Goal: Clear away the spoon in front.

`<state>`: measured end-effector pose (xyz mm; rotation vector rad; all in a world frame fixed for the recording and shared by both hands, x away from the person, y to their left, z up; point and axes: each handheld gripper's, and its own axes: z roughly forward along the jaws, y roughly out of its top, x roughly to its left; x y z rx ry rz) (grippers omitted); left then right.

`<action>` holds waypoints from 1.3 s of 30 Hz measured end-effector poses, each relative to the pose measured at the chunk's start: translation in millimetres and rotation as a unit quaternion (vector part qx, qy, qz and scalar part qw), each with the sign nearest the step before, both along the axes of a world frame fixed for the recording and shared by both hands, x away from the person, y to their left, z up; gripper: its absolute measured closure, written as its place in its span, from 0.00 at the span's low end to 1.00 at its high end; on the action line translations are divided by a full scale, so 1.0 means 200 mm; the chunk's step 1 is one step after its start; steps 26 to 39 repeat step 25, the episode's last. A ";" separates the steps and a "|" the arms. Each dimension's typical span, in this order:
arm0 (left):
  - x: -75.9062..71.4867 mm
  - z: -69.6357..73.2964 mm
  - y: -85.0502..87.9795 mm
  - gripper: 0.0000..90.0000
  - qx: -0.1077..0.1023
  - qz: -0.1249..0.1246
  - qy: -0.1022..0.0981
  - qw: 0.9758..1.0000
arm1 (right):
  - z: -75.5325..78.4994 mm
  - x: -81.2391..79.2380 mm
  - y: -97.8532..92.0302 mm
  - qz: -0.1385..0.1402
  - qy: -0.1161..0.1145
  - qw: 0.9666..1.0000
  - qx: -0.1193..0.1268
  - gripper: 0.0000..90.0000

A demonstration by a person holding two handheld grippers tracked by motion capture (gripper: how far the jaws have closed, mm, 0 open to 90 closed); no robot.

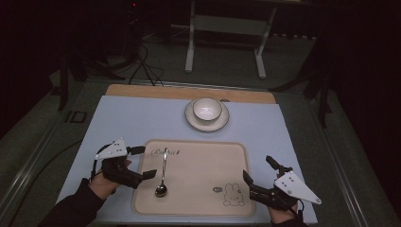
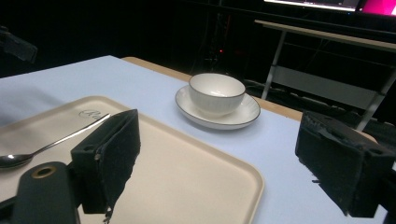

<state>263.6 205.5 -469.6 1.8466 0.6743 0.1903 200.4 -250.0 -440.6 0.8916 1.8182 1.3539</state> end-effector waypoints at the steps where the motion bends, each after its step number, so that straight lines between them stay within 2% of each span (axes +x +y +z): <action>1: 0.00 0.00 0.00 0.02 0.000 0.000 0.000 1.000 | 0.00 0.00 0.00 0.000 0.000 1.000 0.000 0.15; 10: 0.02 -0.08 0.02 0.02 -0.002 0.021 0.005 1.000 | 0.00 0.00 -0.01 0.001 0.000 1.000 -0.002 0.15; 15: 0.03 -0.11 0.02 0.02 0.001 0.021 0.014 1.000 | -0.01 0.00 -0.01 0.001 0.003 1.000 -0.001 0.15; 39: 0.03 -0.13 0.01 0.02 0.003 0.024 0.015 1.000 | -0.01 0.01 -0.01 0.001 0.004 1.000 -0.004 0.15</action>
